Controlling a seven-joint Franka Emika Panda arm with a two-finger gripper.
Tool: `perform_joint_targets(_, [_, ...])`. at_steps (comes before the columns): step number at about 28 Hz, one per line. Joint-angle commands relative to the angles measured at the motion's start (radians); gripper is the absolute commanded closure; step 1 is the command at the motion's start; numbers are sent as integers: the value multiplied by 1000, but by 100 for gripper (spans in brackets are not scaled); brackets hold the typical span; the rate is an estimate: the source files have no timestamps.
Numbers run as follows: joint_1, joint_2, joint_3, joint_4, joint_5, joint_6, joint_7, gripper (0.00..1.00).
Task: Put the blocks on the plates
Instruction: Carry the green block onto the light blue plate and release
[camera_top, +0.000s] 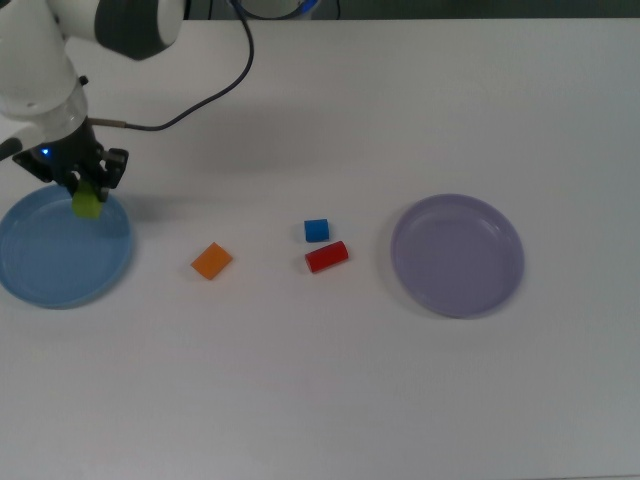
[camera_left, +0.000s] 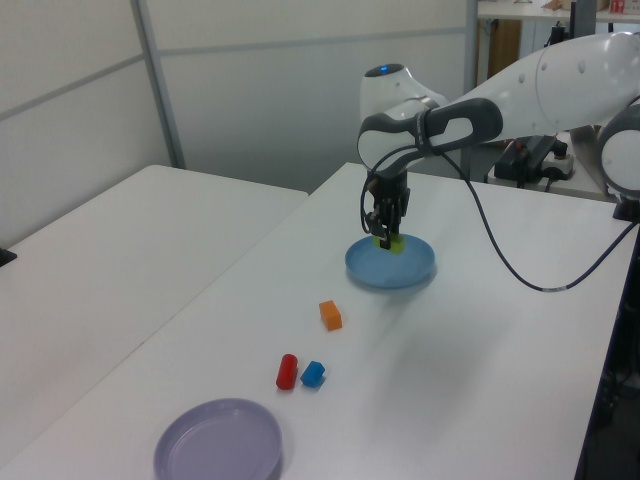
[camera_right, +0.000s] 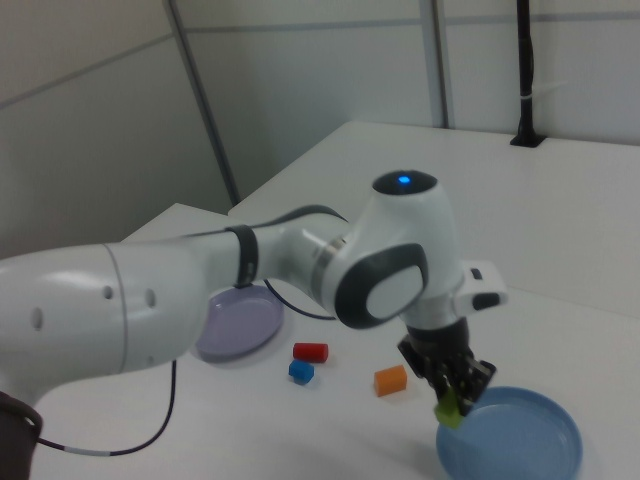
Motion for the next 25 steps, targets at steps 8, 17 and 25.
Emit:
perform_joint_targets(8, [-61, 97, 0, 38, -33, 188, -95, 75])
perform_joint_targets(17, [-69, 106, 0, 33, -87, 189, -94, 0])
perform_joint_targets(25, [-56, 103, 6, 29, -70, 183, -78, 0])
